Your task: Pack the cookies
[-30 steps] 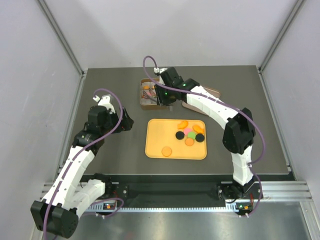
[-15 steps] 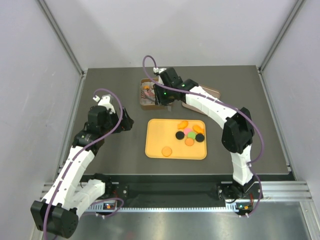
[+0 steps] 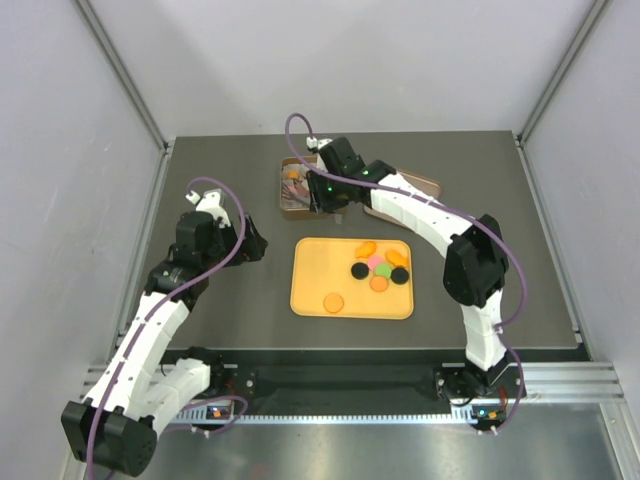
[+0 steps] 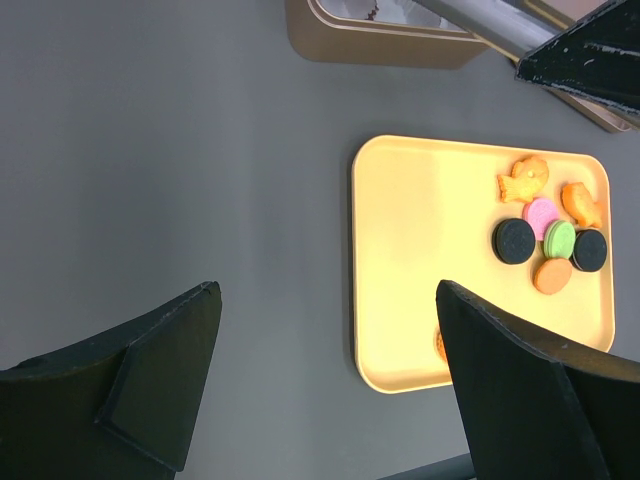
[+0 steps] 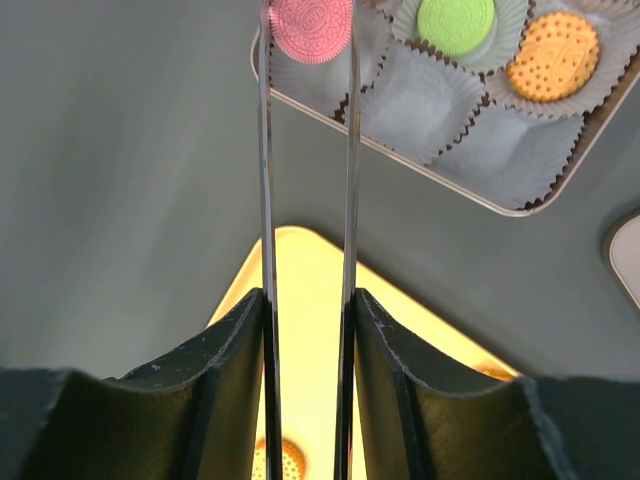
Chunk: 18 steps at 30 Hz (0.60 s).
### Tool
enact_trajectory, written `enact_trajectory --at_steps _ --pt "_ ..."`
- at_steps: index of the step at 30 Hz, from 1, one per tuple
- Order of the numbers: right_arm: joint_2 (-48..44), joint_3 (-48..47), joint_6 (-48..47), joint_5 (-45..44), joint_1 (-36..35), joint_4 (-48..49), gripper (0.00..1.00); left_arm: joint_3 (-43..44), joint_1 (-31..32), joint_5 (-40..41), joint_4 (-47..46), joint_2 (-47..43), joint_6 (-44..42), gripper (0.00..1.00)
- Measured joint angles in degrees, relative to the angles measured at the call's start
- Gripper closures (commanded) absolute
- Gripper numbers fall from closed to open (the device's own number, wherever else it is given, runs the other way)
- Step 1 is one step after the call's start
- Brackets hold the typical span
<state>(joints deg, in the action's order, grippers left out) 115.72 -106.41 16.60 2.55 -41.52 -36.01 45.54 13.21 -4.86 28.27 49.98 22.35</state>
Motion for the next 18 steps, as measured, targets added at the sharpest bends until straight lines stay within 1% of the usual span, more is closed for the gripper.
enact_trajectory --at_steps 8,18 --pt "0.0 1.7 0.2 0.2 0.0 0.1 0.63 0.0 0.0 0.0 0.0 0.0 0.0 0.07" --pt "0.1 1.8 0.2 0.2 -0.1 0.1 0.61 0.0 0.0 0.0 0.0 0.0 0.0 0.07"
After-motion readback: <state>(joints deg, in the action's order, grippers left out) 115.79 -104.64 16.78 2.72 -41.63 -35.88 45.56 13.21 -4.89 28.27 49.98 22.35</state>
